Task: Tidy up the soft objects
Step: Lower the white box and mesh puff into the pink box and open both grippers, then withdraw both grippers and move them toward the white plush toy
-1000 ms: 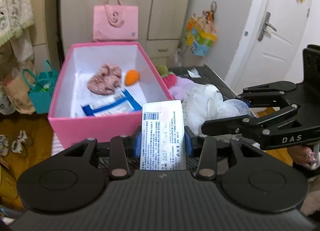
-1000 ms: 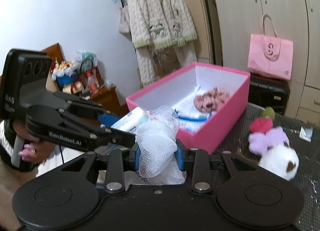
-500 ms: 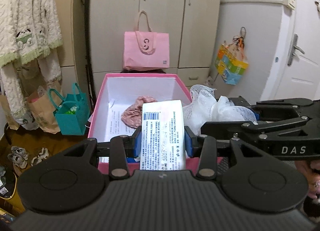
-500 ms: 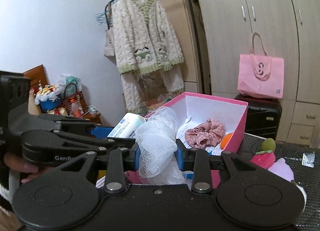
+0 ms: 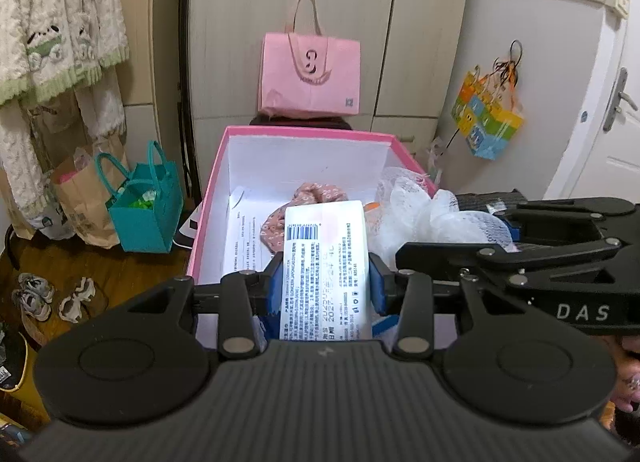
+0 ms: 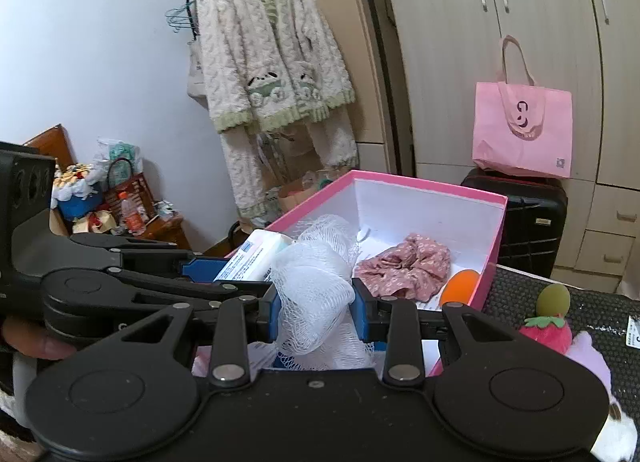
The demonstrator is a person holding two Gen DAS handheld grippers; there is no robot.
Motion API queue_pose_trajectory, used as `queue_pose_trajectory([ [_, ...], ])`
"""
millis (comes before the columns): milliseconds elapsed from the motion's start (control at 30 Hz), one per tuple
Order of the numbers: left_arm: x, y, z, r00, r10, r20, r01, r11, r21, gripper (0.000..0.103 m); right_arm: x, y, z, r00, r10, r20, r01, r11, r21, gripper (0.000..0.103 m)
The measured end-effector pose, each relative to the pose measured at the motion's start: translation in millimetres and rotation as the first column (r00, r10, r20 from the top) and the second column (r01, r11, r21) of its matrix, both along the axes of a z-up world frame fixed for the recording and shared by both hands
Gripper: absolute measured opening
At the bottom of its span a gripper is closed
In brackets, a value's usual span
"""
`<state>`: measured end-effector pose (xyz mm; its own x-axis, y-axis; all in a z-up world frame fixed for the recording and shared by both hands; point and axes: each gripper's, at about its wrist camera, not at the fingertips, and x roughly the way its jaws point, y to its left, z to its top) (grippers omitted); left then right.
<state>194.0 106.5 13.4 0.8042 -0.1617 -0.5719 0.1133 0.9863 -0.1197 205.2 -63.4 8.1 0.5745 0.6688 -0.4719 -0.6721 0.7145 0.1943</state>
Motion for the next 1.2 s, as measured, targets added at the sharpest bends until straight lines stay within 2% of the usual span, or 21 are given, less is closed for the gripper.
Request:
queue_pose_trajectory([
  [167, 25.6, 1.9, -11.0, 0.998, 0.015, -0.056, -0.013, 0.999, 0.043, 0.040, 19.5, 8.6, -12.1, 0.999, -0.029, -0.019, 0.028, 0.999, -0.036, 0.039],
  [267, 38.3, 0.8, -14.3, 0.995, -0.003, -0.097, 0.010, 0.997, 0.077, 0.040, 30.6, 12.2, -17.8, 0.998, -0.053, -0.026, 0.051, 0.996, -0.070, 0.039],
  [367, 47.1, 6.7, -15.5, 0.991, -0.010, -0.135, 0.016, 0.999, 0.039, 0.041, 38.4, 15.1, -19.0, 0.998, -0.063, -0.022, 0.061, 0.993, -0.099, 0.041],
  [500, 50.0, 12.2, -18.0, 0.993, 0.015, -0.116, -0.009, 0.998, 0.054, 0.042, 39.9, 21.2, -21.1, 0.998, -0.064, 0.024, 0.067, 0.986, -0.150, 0.044],
  [567, 49.3, 10.4, -17.3, 0.995, 0.040, -0.094, -0.031, 0.995, 0.093, 0.047, 40.4, 24.9, -23.5, 0.997, -0.063, 0.039, 0.069, 0.982, -0.173, 0.056],
  [667, 40.0, 8.3, -11.8, 0.998, 0.057, -0.037, -0.051, 0.987, 0.150, 0.057, 41.7, 25.0, -24.1, 0.995, -0.083, 0.049, 0.090, 0.980, -0.180, 0.066],
  [933, 11.8, 5.2, 7.6, 1.000, 0.009, -0.020, -0.006, 0.990, 0.139, 0.057, 24.0, 5.8, -9.3, 0.997, -0.060, 0.039, 0.065, 0.987, -0.146, 0.066],
  [1200, -19.5, -8.0, 24.9, 0.999, -0.029, -0.013, 0.031, 0.990, 0.136, 0.057, -11.4, -2.7, 14.8, 0.998, -0.025, 0.055, 0.034, 0.987, -0.158, 0.066],
])
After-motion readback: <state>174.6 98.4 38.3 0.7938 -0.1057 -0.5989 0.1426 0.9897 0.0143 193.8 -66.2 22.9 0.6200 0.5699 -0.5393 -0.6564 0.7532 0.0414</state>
